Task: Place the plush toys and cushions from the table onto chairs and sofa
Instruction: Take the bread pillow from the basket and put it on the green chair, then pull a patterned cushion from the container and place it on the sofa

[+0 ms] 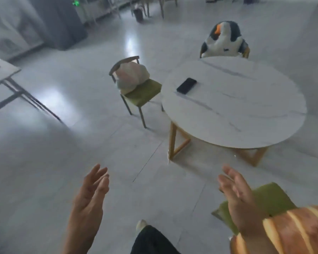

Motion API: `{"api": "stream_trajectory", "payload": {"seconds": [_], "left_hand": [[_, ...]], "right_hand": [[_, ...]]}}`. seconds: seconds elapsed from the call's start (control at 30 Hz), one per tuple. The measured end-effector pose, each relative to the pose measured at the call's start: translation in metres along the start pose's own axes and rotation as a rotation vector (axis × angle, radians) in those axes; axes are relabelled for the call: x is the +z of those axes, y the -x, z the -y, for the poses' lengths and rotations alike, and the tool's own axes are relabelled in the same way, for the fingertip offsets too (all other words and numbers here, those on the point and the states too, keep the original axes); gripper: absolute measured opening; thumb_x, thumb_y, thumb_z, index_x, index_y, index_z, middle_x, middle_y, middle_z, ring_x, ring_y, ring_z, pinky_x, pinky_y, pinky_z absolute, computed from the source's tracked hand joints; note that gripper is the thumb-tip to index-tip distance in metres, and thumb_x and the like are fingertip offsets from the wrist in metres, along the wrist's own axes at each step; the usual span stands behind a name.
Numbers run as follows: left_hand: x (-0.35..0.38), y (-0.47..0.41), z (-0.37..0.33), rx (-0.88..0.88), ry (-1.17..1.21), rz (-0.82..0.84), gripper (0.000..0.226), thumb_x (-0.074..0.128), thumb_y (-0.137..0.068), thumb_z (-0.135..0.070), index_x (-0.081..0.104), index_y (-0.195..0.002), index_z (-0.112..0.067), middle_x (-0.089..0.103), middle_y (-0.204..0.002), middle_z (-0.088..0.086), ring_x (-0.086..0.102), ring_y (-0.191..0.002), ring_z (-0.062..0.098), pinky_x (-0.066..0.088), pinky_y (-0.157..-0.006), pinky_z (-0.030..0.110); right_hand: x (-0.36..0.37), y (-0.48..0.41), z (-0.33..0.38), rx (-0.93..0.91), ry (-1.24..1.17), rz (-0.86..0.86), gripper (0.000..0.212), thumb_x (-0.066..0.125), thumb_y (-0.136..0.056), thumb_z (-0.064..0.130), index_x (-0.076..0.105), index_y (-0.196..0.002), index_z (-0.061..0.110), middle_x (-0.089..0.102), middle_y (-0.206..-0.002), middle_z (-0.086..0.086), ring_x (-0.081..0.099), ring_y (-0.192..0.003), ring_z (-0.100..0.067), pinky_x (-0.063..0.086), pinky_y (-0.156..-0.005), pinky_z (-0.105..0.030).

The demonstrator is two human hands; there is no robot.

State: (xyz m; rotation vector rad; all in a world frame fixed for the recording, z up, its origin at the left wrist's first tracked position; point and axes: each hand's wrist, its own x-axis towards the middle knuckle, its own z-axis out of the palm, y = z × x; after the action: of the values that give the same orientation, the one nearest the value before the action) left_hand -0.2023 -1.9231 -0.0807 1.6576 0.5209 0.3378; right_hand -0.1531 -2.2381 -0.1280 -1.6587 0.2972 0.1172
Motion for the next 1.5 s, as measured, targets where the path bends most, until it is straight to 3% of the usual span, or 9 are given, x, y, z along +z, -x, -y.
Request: {"api": "stream_trajectory", "payload": {"seconds": [0.07,0.17,0.33,0.43,0.53,0.9,1.13,1.3,1.5], "left_hand": [[-0.046,-0.001,0.013,-0.031,0.034,-0.106,0.035,0.06,-0.097,-0.023,0.055,-0.131,-0.029,0.067,-0.126,-0.006,0.062,-0.125,0.02,0.052,-0.099,0.038],[-0.117,-0.008,0.034,-0.069,0.031,-0.258,0.048,0.07,-0.081,-0.05,0.057,-0.126,-0.04,0.072,-0.12,-0.015,0.066,-0.119,0.009,0.05,-0.105,0.051],[-0.242,-0.036,0.062,-0.14,0.114,-0.461,0.04,0.062,-0.082,-0.034,0.059,-0.122,-0.038,0.071,-0.12,-0.018,0.067,-0.114,0.005,0.046,-0.108,0.057],[-0.31,-0.057,0.068,-0.154,0.133,-0.563,0.034,0.071,-0.09,-0.033,0.059,-0.121,-0.041,0.071,-0.12,-0.011,0.066,-0.114,0.004,0.046,-0.109,0.055],[-0.371,-0.084,0.069,-0.14,0.138,-0.67,0.035,0.058,-0.092,-0.021,0.059,-0.122,-0.038,0.07,-0.122,-0.009,0.066,-0.112,0.004,0.045,-0.109,0.054],[-0.561,-0.264,0.134,-0.12,0.119,-0.853,0.041,0.052,-0.099,0.0,0.055,-0.136,-0.017,0.067,-0.128,0.006,0.063,-0.116,0.022,0.056,-0.083,0.017],[-0.709,-0.42,0.11,-0.087,0.08,-0.953,0.035,0.064,-0.095,-0.018,0.058,-0.129,-0.025,0.071,-0.12,-0.004,0.064,-0.119,0.025,0.052,-0.096,0.04],[-0.795,-0.504,0.093,-0.066,0.082,-1.028,0.055,0.06,-0.085,-0.032,0.055,-0.139,-0.021,0.071,-0.118,-0.01,0.065,-0.12,0.017,0.052,-0.098,0.04],[-0.901,-0.628,0.141,-0.115,0.146,-1.055,0.044,0.064,-0.083,-0.032,0.061,-0.127,-0.032,0.071,-0.121,-0.012,0.066,-0.117,0.013,0.049,-0.105,0.046]], "right_hand": [[0.049,-0.005,0.012,-0.021,0.065,0.089,0.076,0.062,-0.064,0.08,0.059,-0.133,0.047,0.062,-0.125,0.027,0.063,-0.12,-0.011,0.047,-0.101,-0.034],[0.14,-0.01,0.029,-0.073,0.11,0.231,0.05,0.062,-0.077,0.065,0.062,-0.125,0.051,0.064,-0.127,0.023,0.064,-0.119,-0.013,0.047,-0.094,-0.025],[0.309,-0.002,0.042,-0.112,0.164,0.449,0.048,0.072,-0.079,0.067,0.063,-0.124,0.052,0.065,-0.131,0.009,0.06,-0.126,-0.006,0.046,-0.111,-0.042],[0.396,0.008,0.055,-0.15,0.213,0.576,0.04,0.069,-0.083,0.055,0.059,-0.121,0.054,0.063,-0.132,0.006,0.058,-0.126,-0.005,0.047,-0.101,-0.029],[0.468,0.015,0.073,-0.179,0.254,0.639,0.053,0.064,-0.079,0.051,0.056,-0.132,0.045,0.062,-0.134,0.003,0.058,-0.125,-0.003,0.046,-0.09,-0.019],[0.761,-0.045,0.069,-0.2,0.293,0.733,0.057,0.064,-0.079,0.048,0.057,-0.135,0.038,0.063,-0.132,0.009,0.059,-0.121,0.0,0.05,-0.093,-0.024],[1.006,-0.093,0.129,-0.209,0.242,0.867,0.053,0.065,-0.079,0.048,0.057,-0.131,0.042,0.063,-0.133,0.016,0.061,-0.121,0.003,0.05,-0.094,-0.021],[1.157,-0.108,0.185,-0.293,0.261,0.996,0.061,0.065,-0.082,0.047,0.054,-0.14,0.033,0.062,-0.135,0.017,0.061,-0.123,0.003,0.05,-0.093,-0.018],[1.33,-0.137,0.186,-0.312,0.293,0.998,0.06,0.066,-0.082,0.045,0.054,-0.14,0.035,0.062,-0.137,0.014,0.061,-0.123,0.001,0.05,-0.09,-0.017]]}}
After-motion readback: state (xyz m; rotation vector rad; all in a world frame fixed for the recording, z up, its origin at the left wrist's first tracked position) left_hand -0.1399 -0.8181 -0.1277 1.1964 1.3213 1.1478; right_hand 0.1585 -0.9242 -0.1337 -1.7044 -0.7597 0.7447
